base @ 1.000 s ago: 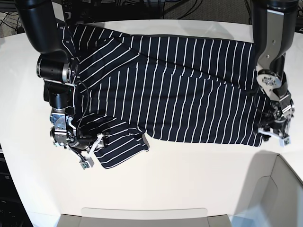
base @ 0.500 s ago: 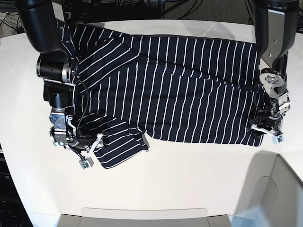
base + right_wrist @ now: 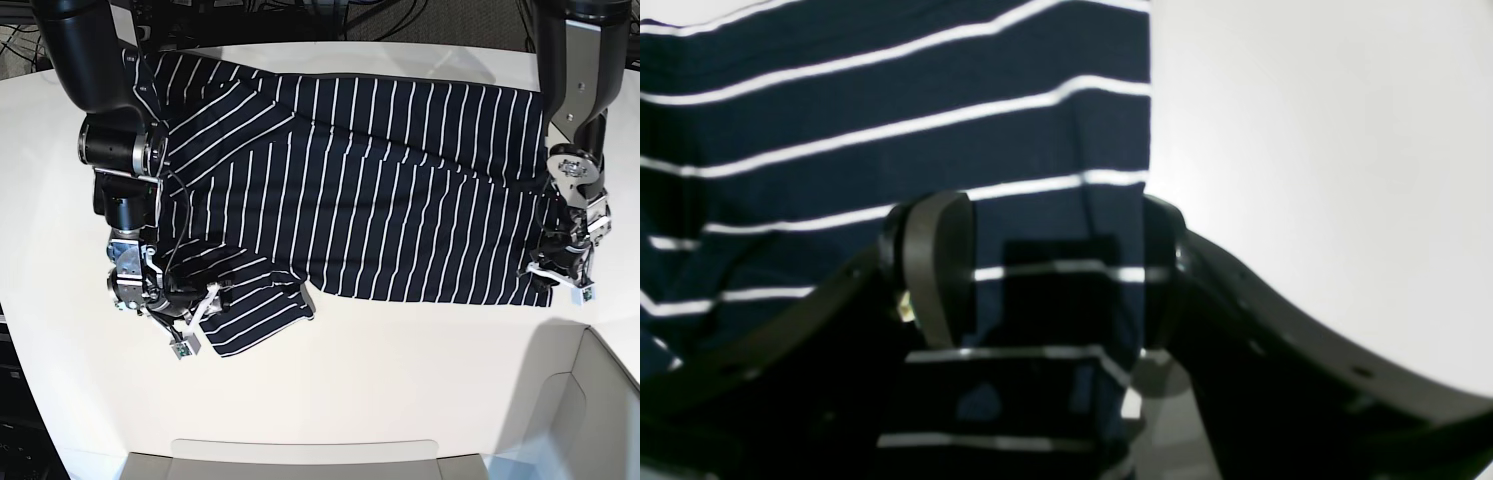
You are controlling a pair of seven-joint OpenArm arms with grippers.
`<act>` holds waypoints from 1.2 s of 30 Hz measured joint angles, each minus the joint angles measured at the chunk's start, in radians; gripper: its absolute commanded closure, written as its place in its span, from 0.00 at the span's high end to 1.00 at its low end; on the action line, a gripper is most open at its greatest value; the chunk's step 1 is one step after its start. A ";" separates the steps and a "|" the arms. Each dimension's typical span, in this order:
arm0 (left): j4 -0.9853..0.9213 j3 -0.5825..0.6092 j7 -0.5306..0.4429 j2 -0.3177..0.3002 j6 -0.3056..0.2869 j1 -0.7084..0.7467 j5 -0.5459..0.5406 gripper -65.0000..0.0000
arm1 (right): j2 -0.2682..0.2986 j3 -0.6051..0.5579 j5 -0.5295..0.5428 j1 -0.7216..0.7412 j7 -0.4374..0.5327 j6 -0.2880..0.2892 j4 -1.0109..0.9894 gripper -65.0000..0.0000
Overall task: Fold the T-shirt properly
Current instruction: 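Lower the left gripper onto the other hem corner and grasp it, then lift the hem with both grippers and fold it toward the collar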
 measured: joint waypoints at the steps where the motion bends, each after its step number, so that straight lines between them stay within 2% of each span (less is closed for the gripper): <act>1: 0.000 0.000 -0.001 0.004 0.000 0.000 0.000 0.11 | -0.003 0.000 0.000 0.002 0.000 0.000 0.000 0.51; 3: 0.000 0.000 0.003 0.009 -0.001 0.000 0.000 0.01 | -0.008 0.000 0.000 0.004 -0.001 0.000 0.000 0.41; 4: 0.000 0.000 0.002 0.010 -0.001 0.000 0.000 0.00 | -0.011 0.000 -0.002 0.006 -0.005 0.000 0.000 0.34; 9: 0.000 0.000 0.000 0.009 -0.005 -0.001 0.000 0.00 | -0.016 0.000 -0.001 0.034 -0.005 0.000 0.000 0.00; 20: 0.111 -0.003 0.030 0.012 -0.020 0.000 0.008 0.00 | -0.016 0.000 0.000 0.100 -0.005 0.000 0.000 0.00; 23: 0.112 -0.011 0.032 0.015 -0.069 0.000 0.008 0.00 | -0.018 0.000 0.000 0.099 -0.008 0.001 0.038 0.00; 28: 0.111 -0.081 0.034 0.019 -0.105 0.000 0.008 0.00 | -0.029 0.000 -0.001 0.066 -0.014 0.004 0.151 0.00; 32: 0.112 -0.082 0.034 0.014 -0.103 0.000 0.008 0.00 | -0.047 0.000 0.000 0.037 -0.146 0.009 0.237 0.00; 36: 0.112 -0.082 0.034 0.016 -0.102 0.003 0.008 0.00 | -0.058 0.000 0.003 -0.021 -0.193 0.011 0.383 0.00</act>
